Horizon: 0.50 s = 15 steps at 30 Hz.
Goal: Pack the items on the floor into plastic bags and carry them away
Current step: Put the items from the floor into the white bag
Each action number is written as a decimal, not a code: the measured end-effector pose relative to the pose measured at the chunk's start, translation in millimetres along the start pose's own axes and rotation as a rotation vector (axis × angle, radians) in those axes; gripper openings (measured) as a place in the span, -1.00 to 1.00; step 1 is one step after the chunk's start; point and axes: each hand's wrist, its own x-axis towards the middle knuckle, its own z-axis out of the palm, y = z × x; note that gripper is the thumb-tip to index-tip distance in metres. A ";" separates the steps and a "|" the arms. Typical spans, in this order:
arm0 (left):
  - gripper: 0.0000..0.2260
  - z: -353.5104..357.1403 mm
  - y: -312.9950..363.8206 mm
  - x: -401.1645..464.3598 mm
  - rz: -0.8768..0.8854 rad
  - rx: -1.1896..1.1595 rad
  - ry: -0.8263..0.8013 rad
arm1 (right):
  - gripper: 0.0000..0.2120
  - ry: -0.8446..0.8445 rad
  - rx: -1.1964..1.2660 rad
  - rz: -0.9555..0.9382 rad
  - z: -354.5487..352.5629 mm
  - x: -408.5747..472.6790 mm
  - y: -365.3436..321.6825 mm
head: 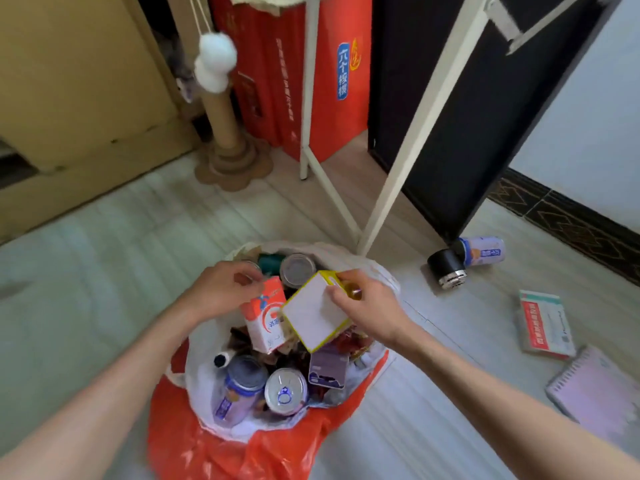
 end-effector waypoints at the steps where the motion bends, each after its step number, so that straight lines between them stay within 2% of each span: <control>1: -0.87 4.1 -7.7 -3.2 -0.001 -0.005 0.031 | -0.68 0.023 0.030 -0.010 11.6 3.6 -2.2; 3: -0.89 13.9 -22.5 -10.6 -0.016 -0.044 0.118 | -0.75 0.113 0.084 -0.028 31.8 5.0 1.1; 5: -0.90 22.8 -36.2 -19.1 -0.014 -0.073 0.167 | -0.73 0.186 0.053 -0.094 49.6 -1.3 11.3; 8: -0.88 29.8 -50.3 -33.1 -0.006 -0.104 0.212 | -0.53 0.168 -0.130 -0.197 72.3 -16.9 21.2; 12: -0.78 31.7 -63.0 -41.3 0.047 -0.113 0.248 | -0.53 0.253 -0.538 -0.217 87.4 -23.6 16.2; 15: -0.73 27.0 -75.9 -39.4 -0.105 -0.337 0.328 | -0.45 0.308 -0.658 -0.238 95.1 -27.2 9.4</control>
